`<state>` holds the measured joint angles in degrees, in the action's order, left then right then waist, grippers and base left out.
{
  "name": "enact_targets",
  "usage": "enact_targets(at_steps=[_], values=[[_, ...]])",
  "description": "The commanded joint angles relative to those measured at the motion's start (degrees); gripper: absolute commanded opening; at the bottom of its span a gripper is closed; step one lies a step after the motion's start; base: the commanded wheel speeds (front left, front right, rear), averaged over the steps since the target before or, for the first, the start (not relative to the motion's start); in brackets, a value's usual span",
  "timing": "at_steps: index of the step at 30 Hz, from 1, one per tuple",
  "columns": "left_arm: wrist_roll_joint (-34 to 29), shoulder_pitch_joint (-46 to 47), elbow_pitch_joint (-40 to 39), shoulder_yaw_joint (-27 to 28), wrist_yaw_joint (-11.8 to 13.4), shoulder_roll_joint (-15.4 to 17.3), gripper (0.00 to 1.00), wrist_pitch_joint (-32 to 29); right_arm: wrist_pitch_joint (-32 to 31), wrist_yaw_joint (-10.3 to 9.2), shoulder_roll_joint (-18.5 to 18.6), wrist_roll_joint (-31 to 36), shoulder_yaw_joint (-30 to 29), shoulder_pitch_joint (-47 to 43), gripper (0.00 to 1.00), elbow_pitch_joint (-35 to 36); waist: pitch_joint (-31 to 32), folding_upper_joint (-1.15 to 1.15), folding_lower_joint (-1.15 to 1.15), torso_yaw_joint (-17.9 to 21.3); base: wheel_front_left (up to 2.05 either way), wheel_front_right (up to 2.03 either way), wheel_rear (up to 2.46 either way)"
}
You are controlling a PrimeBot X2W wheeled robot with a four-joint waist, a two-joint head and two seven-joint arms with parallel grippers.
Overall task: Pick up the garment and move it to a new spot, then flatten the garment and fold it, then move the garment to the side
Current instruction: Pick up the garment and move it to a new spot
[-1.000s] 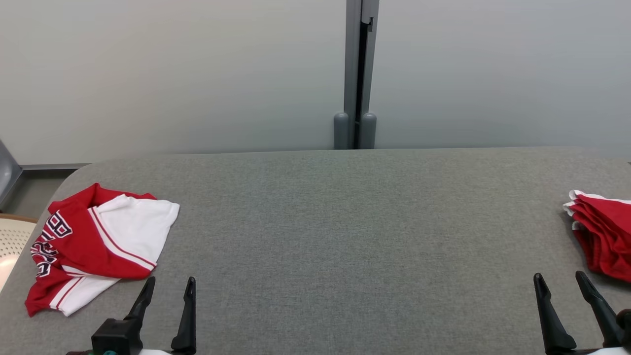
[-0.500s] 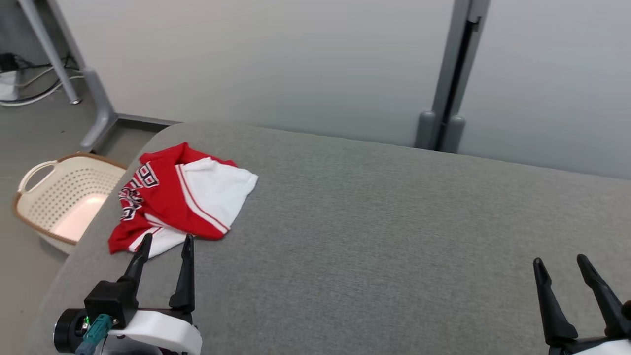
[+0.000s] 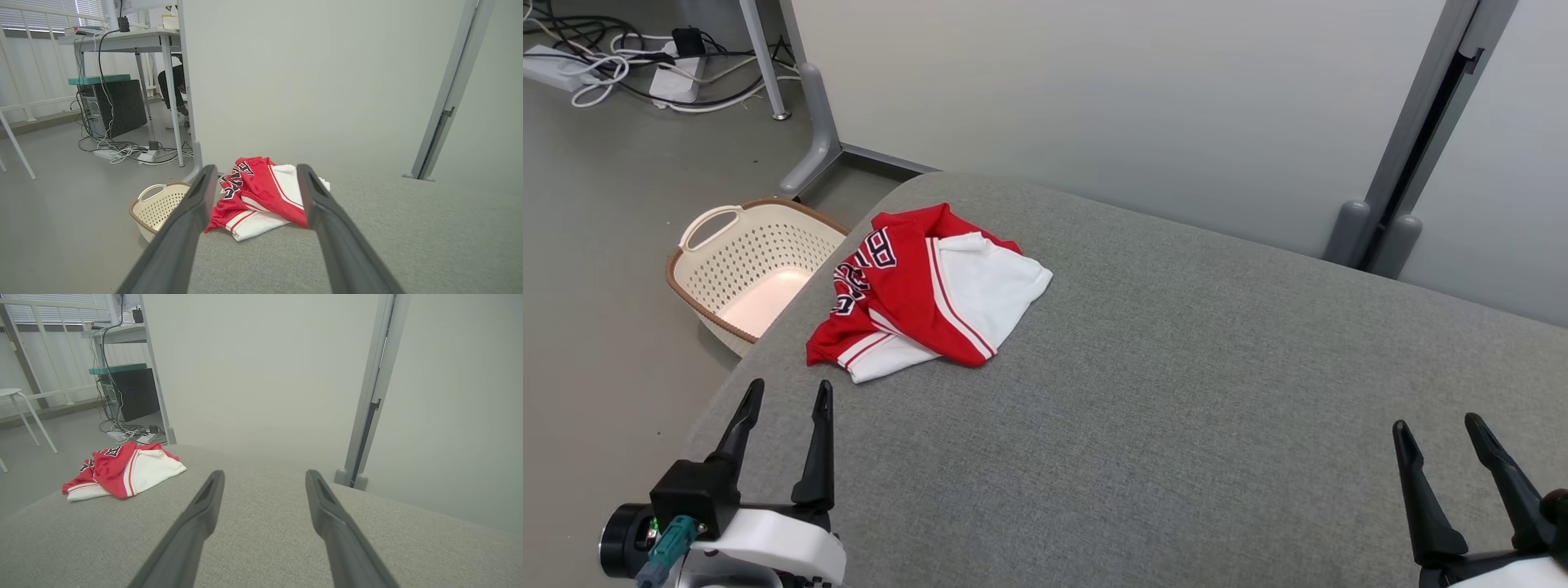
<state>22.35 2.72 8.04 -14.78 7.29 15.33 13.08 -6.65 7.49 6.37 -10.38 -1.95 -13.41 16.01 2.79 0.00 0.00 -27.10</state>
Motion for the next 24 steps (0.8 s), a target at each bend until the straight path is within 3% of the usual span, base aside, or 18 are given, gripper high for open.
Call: enact_targets(at_steps=[1,10,18,24], values=[[0.5,0.8,0.2,0.2,-0.2,0.4,1.0,0.2,-0.1,0.0,0.0,0.1,-0.3,0.8,1.0,0.2,-0.1,0.0,0.0,-0.2,0.0,0.0,0.0],[0.6,4.2,1.5,-0.6,-1.3,-0.6,1.0,0.7,-1.0,0.0,0.5,-0.2,-0.1,1.8,1.0,1.1,-2.7,0.0,0.0,0.5,0.0,0.0,0.0],[2.7,14.7,8.2,1.5,-3.6,-4.1,1.0,1.9,-4.3,0.0,3.3,1.0,-1.3,7.2,1.0,6.5,-15.7,0.0,0.0,4.9,0.0,0.0,0.0],[4.4,24.8,20.9,3.4,-6.9,-5.8,1.0,2.1,-5.6,0.0,5.7,1.5,-1.8,12.1,1.0,8.9,-25.7,0.0,0.0,8.4,0.0,0.0,0.0]])
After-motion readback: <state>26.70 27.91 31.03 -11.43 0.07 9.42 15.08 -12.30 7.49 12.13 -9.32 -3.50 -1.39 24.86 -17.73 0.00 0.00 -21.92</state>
